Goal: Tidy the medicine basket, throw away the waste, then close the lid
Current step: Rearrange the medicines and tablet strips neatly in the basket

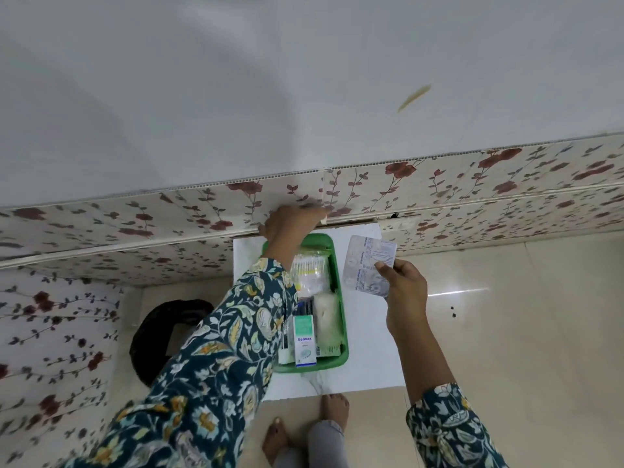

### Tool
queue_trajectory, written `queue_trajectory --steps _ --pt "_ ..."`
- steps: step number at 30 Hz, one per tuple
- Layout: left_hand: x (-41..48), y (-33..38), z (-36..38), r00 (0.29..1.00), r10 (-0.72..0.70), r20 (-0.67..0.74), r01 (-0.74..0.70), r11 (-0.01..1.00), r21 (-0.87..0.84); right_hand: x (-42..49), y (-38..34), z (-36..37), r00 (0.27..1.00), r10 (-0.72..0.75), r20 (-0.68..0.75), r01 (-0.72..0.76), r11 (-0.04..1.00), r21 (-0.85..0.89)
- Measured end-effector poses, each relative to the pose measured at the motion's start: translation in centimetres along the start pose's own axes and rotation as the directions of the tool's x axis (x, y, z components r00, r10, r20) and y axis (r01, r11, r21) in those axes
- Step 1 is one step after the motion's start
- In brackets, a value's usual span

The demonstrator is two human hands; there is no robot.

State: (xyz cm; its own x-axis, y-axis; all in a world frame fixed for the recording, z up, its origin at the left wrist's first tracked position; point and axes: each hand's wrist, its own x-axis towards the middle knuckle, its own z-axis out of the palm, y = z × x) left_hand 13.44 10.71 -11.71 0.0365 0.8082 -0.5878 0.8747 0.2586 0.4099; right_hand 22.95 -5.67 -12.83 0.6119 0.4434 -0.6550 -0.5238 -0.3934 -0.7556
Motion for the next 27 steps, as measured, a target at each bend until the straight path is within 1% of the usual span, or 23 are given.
queue_trajectory --steps 2,3,4,5,6,8,10,12,15,17,20,22,24,27 --pt "-1.4 -0.9 -1.0 0.999 0.003 -0.035 -0.001 0.999 0.04 -0.9 0.2 0.2 1.0 0.003 0.013 -0.003 1.0 -0.008" --pt "-2.0 -1.7 -1.5 0.999 0.03 -0.034 -0.029 0.998 0.05 -1.4 0.3 0.3 1.0 0.008 0.02 -0.008 1.0 -0.014" --pt "-2.9 -2.8 -2.0 0.997 0.08 0.004 -0.081 0.994 0.077 -1.9 0.4 0.4 0.999 0.017 0.028 -0.016 1.0 -0.026" --pt "-4.1 -4.0 -2.3 0.986 0.157 0.056 -0.164 0.976 0.14 -2.4 0.6 0.5 0.999 0.027 0.037 -0.025 0.999 -0.042" --pt "-5.2 -5.3 -2.4 0.962 0.251 0.107 -0.269 0.936 0.228 -2.7 0.8 0.5 0.998 0.034 0.045 -0.031 0.997 -0.063" --pt "-7.1 -7.9 -2.5 0.894 0.388 0.225 -0.448 0.797 0.406 -3.5 1.1 0.8 0.998 0.028 0.048 -0.022 0.992 -0.126" --pt "-7.6 -9.7 -1.4 0.834 0.459 0.306 -0.551 0.665 0.504 -3.9 1.4 1.1 0.999 0.01 0.033 -0.004 0.984 -0.178" --pt "-7.1 -10.6 -0.1 0.816 0.479 0.325 -0.575 0.611 0.543 -4.1 1.6 1.4 1.0 0.001 0.019 0.003 0.978 -0.207" --pt "-6.0 -11.1 1.4 0.806 0.511 0.3 -0.572 0.539 0.618 -4.1 1.9 1.5 1.0 -0.01 0.003 0.01 0.975 -0.223" --pt "-5.7 -11.3 2.0 0.798 0.527 0.291 -0.571 0.509 0.644 -4.1 2.2 1.4 1.0 -0.006 0.001 0.006 0.969 -0.245" --pt "-6.0 -11.4 2.4 0.803 0.536 0.262 -0.554 0.505 0.662 -4.3 2.5 1.1 1.0 0.014 -0.002 -0.014 0.969 -0.248" --pt "-6.2 -11.4 2.3 0.811 0.524 0.261 -0.548 0.523 0.653 -4.5 2.4 1.1 1.0 0.024 -0.006 -0.024 0.968 -0.248" --pt "-6.6 -11.6 1.8 0.823 0.501 0.269 -0.547 0.567 0.617 -4.7 2.5 1.3 0.999 0.037 0.01 -0.033 0.965 -0.262" --pt "-7.3 -12.5 0.7 0.841 0.469 0.268 -0.535 0.656 0.532 -5.4 3.3 2.1 0.998 0.049 0.046 -0.029 0.933 -0.359"
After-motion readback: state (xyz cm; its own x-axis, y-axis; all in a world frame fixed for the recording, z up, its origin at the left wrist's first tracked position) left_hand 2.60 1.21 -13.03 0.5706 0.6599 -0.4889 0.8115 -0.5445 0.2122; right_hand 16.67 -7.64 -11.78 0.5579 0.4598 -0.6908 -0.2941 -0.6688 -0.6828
